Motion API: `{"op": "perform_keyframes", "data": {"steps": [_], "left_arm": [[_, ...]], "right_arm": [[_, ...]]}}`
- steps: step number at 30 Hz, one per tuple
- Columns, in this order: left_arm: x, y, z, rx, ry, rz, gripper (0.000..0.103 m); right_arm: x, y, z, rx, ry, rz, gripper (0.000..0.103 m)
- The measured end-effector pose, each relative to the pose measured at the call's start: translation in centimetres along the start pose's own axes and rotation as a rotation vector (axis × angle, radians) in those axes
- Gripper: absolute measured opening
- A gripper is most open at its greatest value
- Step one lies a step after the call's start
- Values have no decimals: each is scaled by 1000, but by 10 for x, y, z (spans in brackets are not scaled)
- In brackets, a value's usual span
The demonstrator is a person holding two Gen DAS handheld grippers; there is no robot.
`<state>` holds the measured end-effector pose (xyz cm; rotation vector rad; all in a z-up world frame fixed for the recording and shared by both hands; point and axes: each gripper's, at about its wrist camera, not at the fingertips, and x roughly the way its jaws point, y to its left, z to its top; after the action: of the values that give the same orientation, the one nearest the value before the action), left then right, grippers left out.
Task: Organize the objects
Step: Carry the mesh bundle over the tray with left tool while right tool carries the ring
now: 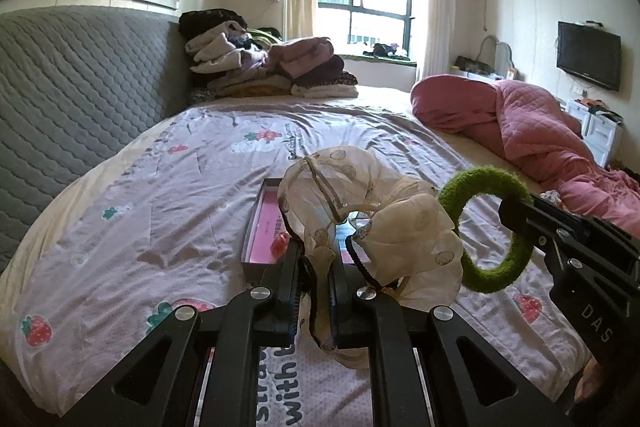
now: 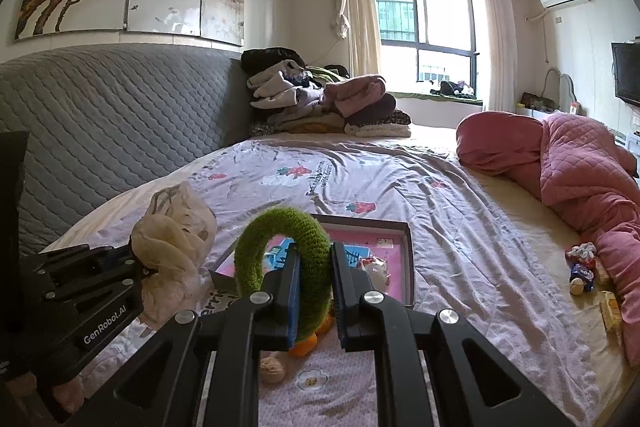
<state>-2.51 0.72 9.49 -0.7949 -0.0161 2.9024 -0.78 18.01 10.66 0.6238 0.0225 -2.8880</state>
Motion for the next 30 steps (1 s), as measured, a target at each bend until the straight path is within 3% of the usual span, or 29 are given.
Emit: {"op": "perform_keyframes", "data": {"steps": [30], "left_arm": [[68, -2, 1, -4, 73, 14, 11]], "right_arm": [[52, -23, 0, 26, 32, -15, 14]]}}
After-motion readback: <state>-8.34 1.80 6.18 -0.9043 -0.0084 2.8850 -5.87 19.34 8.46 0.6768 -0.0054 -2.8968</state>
